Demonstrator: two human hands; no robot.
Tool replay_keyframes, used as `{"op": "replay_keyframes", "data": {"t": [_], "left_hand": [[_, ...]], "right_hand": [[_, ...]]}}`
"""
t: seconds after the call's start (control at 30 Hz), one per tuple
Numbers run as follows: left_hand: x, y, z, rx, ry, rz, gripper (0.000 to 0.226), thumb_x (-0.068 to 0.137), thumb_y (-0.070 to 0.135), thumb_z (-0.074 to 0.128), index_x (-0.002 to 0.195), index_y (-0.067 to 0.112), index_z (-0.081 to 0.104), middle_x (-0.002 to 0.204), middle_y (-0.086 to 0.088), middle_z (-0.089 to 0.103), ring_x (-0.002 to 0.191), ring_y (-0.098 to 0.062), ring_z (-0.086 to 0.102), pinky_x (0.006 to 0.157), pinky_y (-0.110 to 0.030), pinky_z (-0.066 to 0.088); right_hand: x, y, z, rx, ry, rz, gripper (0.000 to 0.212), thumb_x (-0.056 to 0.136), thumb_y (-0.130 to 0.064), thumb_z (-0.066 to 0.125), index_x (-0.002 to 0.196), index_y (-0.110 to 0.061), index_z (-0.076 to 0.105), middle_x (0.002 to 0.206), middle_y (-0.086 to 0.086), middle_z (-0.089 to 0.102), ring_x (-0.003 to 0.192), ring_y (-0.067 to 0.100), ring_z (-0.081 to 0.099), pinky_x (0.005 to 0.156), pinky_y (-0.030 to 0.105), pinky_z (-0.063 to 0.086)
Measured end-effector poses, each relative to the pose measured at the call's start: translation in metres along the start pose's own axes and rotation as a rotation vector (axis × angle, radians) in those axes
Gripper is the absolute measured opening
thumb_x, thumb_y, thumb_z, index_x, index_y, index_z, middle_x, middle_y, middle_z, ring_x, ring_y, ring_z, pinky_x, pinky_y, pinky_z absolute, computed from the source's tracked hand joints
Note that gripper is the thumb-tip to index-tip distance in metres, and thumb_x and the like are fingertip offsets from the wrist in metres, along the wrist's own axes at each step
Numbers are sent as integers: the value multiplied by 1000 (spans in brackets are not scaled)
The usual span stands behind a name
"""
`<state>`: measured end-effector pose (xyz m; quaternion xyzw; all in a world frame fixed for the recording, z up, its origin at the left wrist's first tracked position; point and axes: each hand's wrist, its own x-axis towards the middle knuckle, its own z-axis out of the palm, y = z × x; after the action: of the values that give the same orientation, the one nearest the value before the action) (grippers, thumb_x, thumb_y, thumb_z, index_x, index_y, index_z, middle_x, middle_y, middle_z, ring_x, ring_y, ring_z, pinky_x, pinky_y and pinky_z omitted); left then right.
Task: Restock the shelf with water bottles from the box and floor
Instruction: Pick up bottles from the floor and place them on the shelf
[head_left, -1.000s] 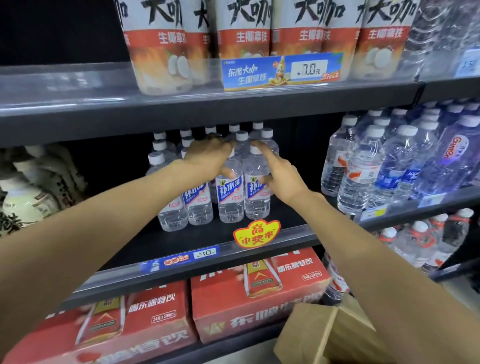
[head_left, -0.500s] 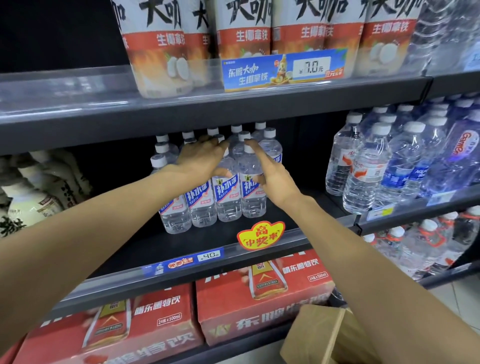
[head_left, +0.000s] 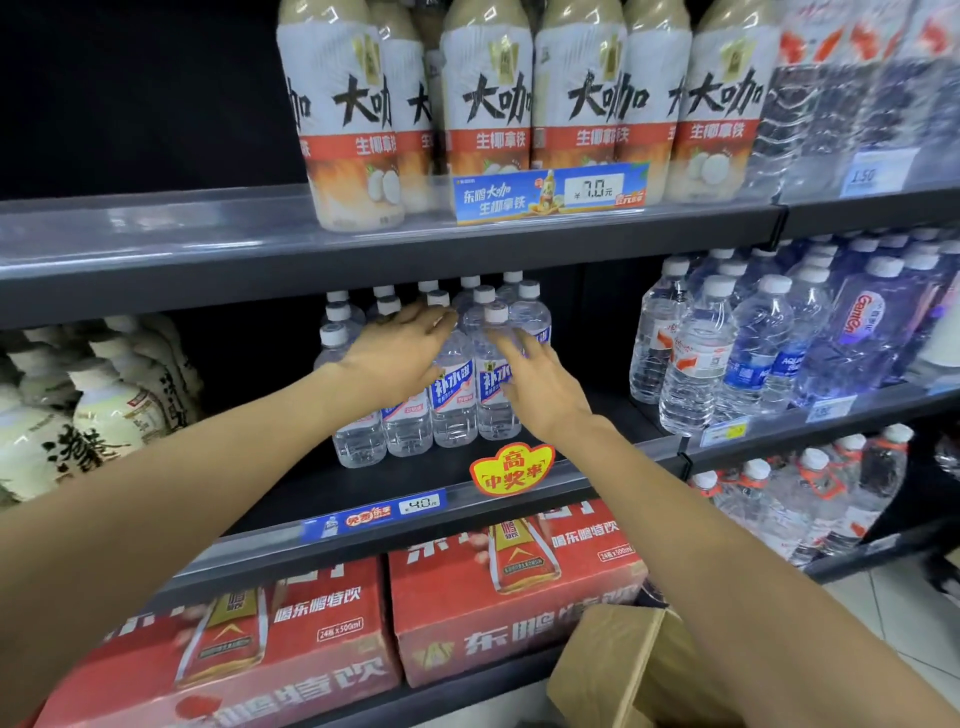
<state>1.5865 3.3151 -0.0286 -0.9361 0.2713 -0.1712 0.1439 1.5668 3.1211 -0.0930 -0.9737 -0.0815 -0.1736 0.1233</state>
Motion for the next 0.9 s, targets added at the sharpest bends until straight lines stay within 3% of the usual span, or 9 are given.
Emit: {"op": "replay_keyframes", "data": {"t": [0.17,0.3,0.4,0.57,0.9], "left_hand": [[-42,1,-11,-58,26,21,58,96,35,48,147,14,29,147,-6,38,135,-26,37,101,-42,44],[-85,-6,-15,-72,-6,-29,44,97,36,46,136,17,38,132,-2,50,118,-24,52,76,-38,52],[-123,-18,-11,-103,-24,-85,38,96,39,46,130,21,43,125,2,54,112,-22,57,67,-36,50],[-191,-44,-8,-180,-40,-209,31,96,38,48,124,25,47,119,3,57,105,-22,60,72,-36,51],[-368,-80,36,-261,-176,-481,32,97,32,46,126,19,49,118,-9,63,102,-32,61,73,-36,47]], "right_hand": [[-30,-25,-24,-28,-26,-64,49,98,-21,50,143,-19,32,137,10,44,126,30,43,91,42,49],[-53,-63,-37,-54,-58,-132,37,99,-23,46,135,-13,43,128,11,53,118,31,50,86,39,45],[-64,-97,-38,-26,-82,-185,32,98,-23,46,128,-12,49,125,11,56,112,33,54,83,40,47],[-86,-163,-30,-9,-95,-298,23,99,-24,44,115,-10,52,109,12,63,99,33,59,74,39,47],[-151,-305,36,44,-224,-520,24,101,-30,43,112,-12,55,110,10,64,98,33,62,71,39,47]]}}
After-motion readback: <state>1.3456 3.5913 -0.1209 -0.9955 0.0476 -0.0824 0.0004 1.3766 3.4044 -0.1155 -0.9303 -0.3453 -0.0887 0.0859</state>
